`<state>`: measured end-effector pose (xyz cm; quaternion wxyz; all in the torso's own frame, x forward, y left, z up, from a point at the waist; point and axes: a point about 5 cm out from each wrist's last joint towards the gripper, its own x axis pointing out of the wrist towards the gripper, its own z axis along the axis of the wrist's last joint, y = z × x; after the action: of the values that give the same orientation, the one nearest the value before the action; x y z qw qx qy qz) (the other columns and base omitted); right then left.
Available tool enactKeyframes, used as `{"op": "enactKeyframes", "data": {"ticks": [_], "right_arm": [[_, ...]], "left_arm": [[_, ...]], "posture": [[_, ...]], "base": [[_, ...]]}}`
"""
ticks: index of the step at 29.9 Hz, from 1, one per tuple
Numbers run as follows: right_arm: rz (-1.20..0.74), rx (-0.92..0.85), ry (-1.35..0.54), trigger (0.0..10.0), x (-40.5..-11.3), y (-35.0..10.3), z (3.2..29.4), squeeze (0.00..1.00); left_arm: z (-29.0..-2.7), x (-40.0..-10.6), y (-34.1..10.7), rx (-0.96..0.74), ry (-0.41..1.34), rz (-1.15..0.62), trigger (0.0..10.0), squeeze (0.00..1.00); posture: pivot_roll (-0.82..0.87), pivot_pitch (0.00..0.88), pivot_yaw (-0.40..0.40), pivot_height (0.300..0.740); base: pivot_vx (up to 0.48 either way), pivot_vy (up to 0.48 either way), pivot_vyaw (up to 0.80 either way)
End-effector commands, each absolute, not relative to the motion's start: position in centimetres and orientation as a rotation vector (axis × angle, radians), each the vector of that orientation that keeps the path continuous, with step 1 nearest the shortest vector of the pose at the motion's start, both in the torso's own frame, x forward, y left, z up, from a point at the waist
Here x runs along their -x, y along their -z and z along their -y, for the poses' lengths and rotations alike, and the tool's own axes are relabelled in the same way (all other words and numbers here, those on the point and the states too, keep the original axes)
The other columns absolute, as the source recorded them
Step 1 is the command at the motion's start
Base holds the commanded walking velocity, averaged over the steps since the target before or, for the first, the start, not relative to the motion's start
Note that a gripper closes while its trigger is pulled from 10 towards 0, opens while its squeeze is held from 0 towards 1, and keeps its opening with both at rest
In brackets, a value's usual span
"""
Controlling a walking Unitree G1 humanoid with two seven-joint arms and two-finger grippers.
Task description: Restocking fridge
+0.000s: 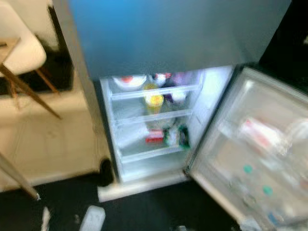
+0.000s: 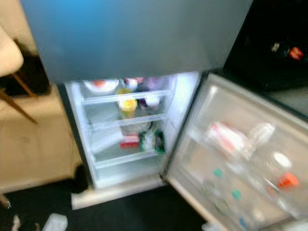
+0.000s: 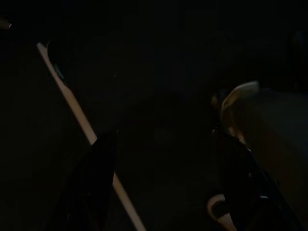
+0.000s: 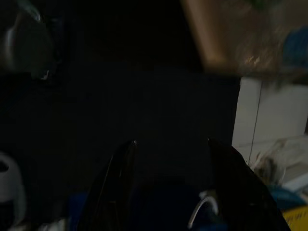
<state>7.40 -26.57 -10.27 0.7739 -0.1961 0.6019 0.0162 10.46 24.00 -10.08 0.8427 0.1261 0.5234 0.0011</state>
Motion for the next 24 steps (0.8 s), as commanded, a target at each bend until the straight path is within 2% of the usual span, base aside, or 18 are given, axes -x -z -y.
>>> {"op": "enactKeyframes", "data": {"ticks": [1, 4, 10, 11, 12, 16, 17, 20, 22, 24], "right_arm": [[-1.278, 0.432, -0.013, 10.0, -8.1, 10.0, 27.0, 0.0], [-1.283, 0.448, 0.012, 10.0, -8.0, 9.9, 27.3, 0.0], [-1.289, 0.441, 0.184, 10.0, -7.5, 9.5, 29.0, 0.0], [-1.247, 0.443, 0.329, 10.0, -7.8, 8.6, 30.9, 0.0], [-1.247, 0.443, 0.329, 10.0, -7.8, 8.6, 30.9, 0.0], [-1.105, 0.547, 0.581, 10.0, -10.0, 5.0, 36.1, 0.0], [-1.105, 0.547, 0.581, 10.0, -10.0, 5.0, 36.1, 0.0], [-0.997, 0.709, 0.726, 10.0, -11.5, 0.8, 40.8, 0.0], [-0.98, 0.745, 0.751, 10.0, -11.6, -0.1, 41.7, 0.0], [-0.944, 0.872, 0.868, 10.0, -11.4, -3.4, 44.7, 0.0]], "left_arm": [[-24.0, -10.4, 10.1, -0.273, -0.002, -1.116, 10.0, 0.0], [-23.8, -10.6, 10.1, -0.271, 0.008, -1.114, 10.0, 0.0], [-23.7, -10.7, 10.2, -0.269, 0.004, -1.115, 10.0, 0.0], [-23.7, -10.6, 10.2, -0.271, 0.003, -1.117, 10.0, 0.0], [-23.7, -10.6, 10.2, -0.271, 0.003, -1.117, 10.0, 0.0], [-23.9, -10.3, 10.2, -0.277, -0.002, -1.127, 10.0, 0.0], [-23.9, -10.3, 10.2, -0.277, -0.002, -1.127, 10.0, 0.0], [-24.0, -10.2, 10.2, -0.281, -0.005, -1.132, 10.0, 0.0], [-24.0, -10.1, 10.2, -0.281, -0.006, -1.133, 10.0, 0.0], [-24.0, -9.9, 10.3, -0.284, -0.007, -1.139, 10.0, 0.0]], "posture": [[-0.05, 0.0, -0.073, 0.74], [-0.05, 0.0, -0.073, 0.74], [-0.05, 0.0, -0.074, 0.74], [-0.05, 0.0, -0.073, 0.74], [-0.05, 0.0, -0.073, 0.74], [-0.05, 0.0, -0.073, 0.74], [-0.05, 0.0, -0.073, 0.74], [-0.05, 0.0, -0.078, 0.74], [-0.05, 0.0, -0.078, 0.74], [-0.07, 0.0, -0.097, 0.74]], "base": [[0.0, 0.0, 0.0], [0.0, 0.0, 0.0], [0.0, 0.0, 0.0], [0.0, 0.0, 0.0], [0.0, 0.0, 0.0], [0.0, 0.0, 0.0], [0.0, 0.0, 0.0], [0.0, 0.0, 0.0], [0.0, 0.0, 0.0], [0.0, 0.0, 0.0]]}}
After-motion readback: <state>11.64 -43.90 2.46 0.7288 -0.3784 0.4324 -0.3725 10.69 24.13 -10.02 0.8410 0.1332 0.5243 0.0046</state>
